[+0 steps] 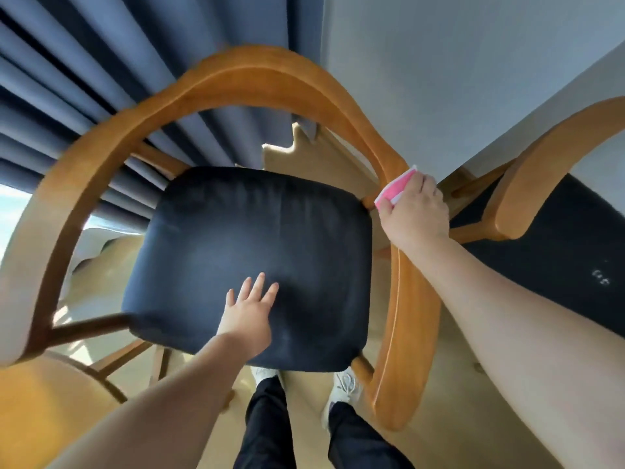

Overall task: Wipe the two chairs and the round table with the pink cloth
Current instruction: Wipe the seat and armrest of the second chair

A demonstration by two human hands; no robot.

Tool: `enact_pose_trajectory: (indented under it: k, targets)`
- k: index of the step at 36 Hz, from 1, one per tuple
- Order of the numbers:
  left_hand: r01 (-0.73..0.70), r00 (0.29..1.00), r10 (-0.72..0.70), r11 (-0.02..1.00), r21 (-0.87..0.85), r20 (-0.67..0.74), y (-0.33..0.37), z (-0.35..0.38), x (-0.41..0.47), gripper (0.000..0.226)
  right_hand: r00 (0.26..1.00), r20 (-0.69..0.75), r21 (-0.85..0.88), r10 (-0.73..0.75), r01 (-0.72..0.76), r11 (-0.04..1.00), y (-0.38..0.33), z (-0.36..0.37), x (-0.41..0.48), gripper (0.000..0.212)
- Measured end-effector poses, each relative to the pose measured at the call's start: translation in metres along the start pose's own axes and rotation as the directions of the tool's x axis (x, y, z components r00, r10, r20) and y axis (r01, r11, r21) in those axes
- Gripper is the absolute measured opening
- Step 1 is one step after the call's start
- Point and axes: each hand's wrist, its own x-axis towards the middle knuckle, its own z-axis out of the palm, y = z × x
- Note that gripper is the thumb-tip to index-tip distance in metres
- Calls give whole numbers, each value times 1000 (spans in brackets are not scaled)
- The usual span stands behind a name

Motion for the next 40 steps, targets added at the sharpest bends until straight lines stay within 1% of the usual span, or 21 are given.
enact_pose_trajectory:
  k: [2,5,10,17,22,26,31,34,40]
  targets:
    - [14,999,-14,1000,-7,40,0,20,-5,85,1000,-13,-40,4,-5,999,0,4,0,79]
    - [13,997,-11,999,-31,70,-3,42,-6,87,999,-32,-74,8,-10,997,0,10,1,78]
    - [5,990,1,999,-46,138,-14,74,-4,86,997,-48,-69,52,-55,996,2,15,-6,77]
    - [-67,993,77,992,-111,92,-27,89,1,87,988,-68,-55,138,-142,988,7,24,-45,75]
    - [-101,989,118,978,-183,86,-32,94,3,87,970,-69,-49,234,-238,970,5,31,-76,76]
    - [-145,987,155,973,-181,39,-39,102,4,88,956,-77,-56,283,-287,956,4,39,-103,76]
    - [-167,985,172,969,-181,11,-44,107,6,86,951,-78,-50,299,-303,952,4,47,-130,77]
    - [-182,983,182,973,-143,-11,-43,110,6,86,952,-80,-47,295,-299,953,4,51,-141,76]
    - [-168,985,170,978,-125,9,-43,108,6,89,952,-90,-28,292,-295,955,5,55,-162,76]
